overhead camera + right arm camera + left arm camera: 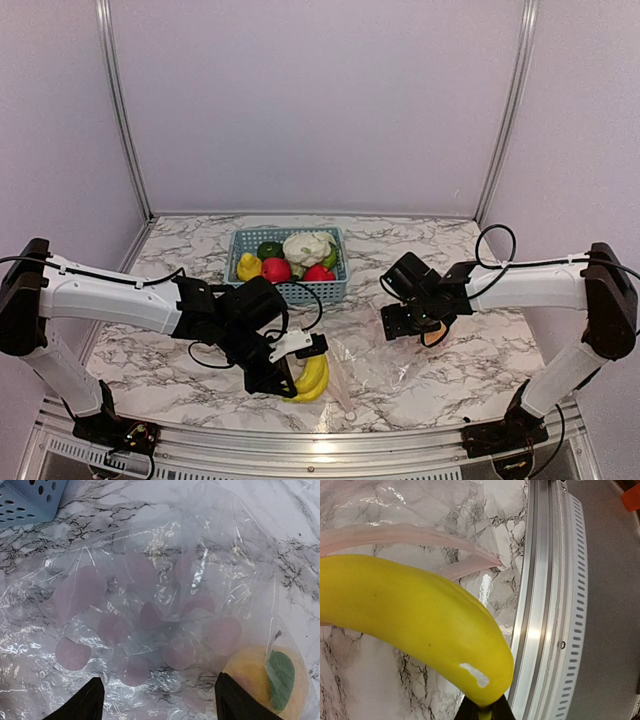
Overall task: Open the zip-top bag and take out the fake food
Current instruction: Pick up the fake fruit from the zipper food storage bag, then place the fake fruit in the bin.
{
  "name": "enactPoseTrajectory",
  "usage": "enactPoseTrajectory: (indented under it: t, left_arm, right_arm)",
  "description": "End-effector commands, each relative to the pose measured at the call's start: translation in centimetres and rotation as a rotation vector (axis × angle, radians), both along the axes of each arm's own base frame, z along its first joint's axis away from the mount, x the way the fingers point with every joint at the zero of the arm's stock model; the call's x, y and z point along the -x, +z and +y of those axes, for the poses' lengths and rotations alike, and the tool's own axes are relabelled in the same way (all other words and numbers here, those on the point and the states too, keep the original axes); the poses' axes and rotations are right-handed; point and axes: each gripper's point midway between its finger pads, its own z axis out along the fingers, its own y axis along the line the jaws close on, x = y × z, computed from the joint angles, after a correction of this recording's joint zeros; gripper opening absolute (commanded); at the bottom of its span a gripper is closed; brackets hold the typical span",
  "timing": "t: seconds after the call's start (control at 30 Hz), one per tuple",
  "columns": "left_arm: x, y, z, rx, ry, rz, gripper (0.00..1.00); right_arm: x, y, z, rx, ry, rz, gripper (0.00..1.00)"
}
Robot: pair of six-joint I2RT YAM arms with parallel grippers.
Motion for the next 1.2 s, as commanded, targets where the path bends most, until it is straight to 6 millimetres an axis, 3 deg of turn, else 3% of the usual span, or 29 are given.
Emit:
enactPoseTrajectory:
  t: [0.0, 0.33, 0.53, 0.63, 0.77, 0.93, 1.17]
  left_arm:
    - [1.5, 1.2, 2.3, -0.033, -0.031, 0.039, 0.00]
    - [1.7, 4.5, 3.2, 0.021, 0.045, 0.043, 0.00]
    - [0.8, 6.4, 3.5, 0.057, 0.130, 0.009, 0.00]
    - [-0.7, 7.4, 3.7, 0.082, 0.193, -0.027, 0.00]
    - [-3.8, 9.5, 3.6, 0.152, 0.286, -0.086, 0.00]
    - [-9.8, 11.7, 3.9, 0.238, 0.425, -0.175, 0.00]
    - [-19.2, 12.1, 4.0, 0.290, 0.631, -0.240, 0.00]
  right_arm:
    - [-1.2, 1.0, 0.8, -0.042, 0.017, -0.033, 0.74]
    - [-1.7, 2.0, 0.9, -0.084, 0.026, -0.061, 0.74]
    - [-1.8, 2.5, 1.2, -0.102, 0.042, -0.074, 0.74]
    - [-1.9, 3.1, 1.4, -0.114, 0.045, -0.086, 0.74]
    - [-2.3, 4.1, 1.6, -0.126, 0.050, -0.109, 0.74]
    - [-2.5, 4.8, 1.6, -0.135, 0.051, -0.123, 0.74]
    - [-2.9, 5.8, 1.5, -0.150, 0.043, -0.140, 0.74]
